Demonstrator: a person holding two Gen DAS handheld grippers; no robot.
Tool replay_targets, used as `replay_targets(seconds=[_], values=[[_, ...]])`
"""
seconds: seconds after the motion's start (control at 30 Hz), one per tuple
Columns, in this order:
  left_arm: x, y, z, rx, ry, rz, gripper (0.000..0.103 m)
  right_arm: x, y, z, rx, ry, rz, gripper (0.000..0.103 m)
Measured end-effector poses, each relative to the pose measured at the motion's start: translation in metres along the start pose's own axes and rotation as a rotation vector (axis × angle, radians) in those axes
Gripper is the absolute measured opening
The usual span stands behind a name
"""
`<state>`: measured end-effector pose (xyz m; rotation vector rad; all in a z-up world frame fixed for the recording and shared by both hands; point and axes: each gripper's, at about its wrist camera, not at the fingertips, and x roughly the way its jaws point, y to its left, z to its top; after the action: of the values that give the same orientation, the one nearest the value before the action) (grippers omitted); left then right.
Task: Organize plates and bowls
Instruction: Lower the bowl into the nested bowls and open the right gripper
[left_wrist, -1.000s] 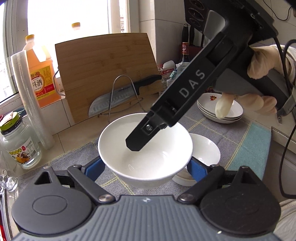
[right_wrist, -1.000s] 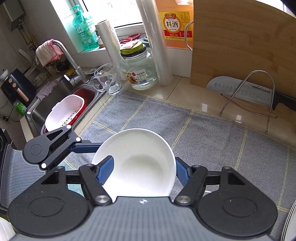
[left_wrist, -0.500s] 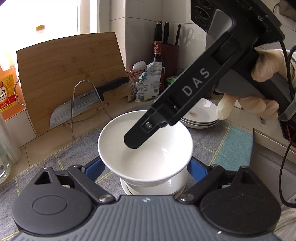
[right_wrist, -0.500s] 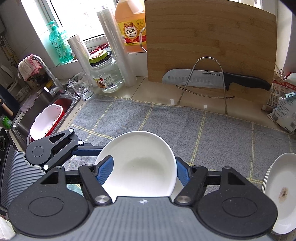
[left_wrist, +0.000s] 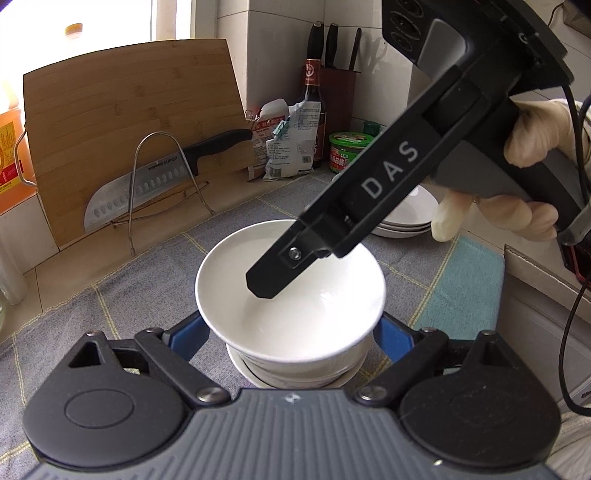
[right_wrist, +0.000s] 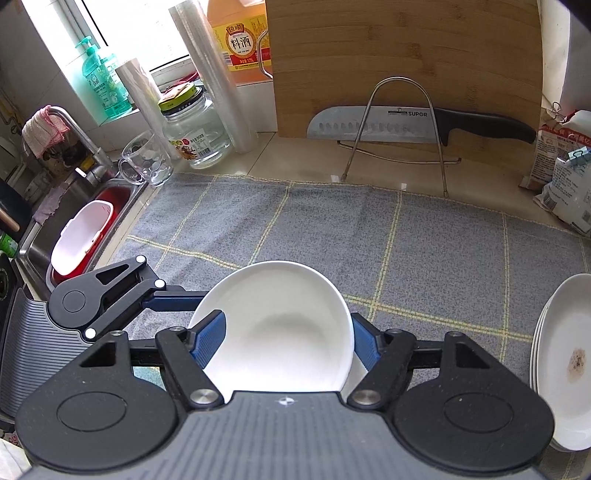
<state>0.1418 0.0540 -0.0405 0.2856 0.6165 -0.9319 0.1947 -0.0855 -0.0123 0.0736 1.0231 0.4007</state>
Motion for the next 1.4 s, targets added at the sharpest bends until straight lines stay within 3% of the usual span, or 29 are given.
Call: replay_targets(seconds=[1.4], values=[[0.02,0.002,-0.001,0.018,0.045,-0.037,0.094,0.017,-0.013,-0.012,0.055,0.016,-0.01,0.081]])
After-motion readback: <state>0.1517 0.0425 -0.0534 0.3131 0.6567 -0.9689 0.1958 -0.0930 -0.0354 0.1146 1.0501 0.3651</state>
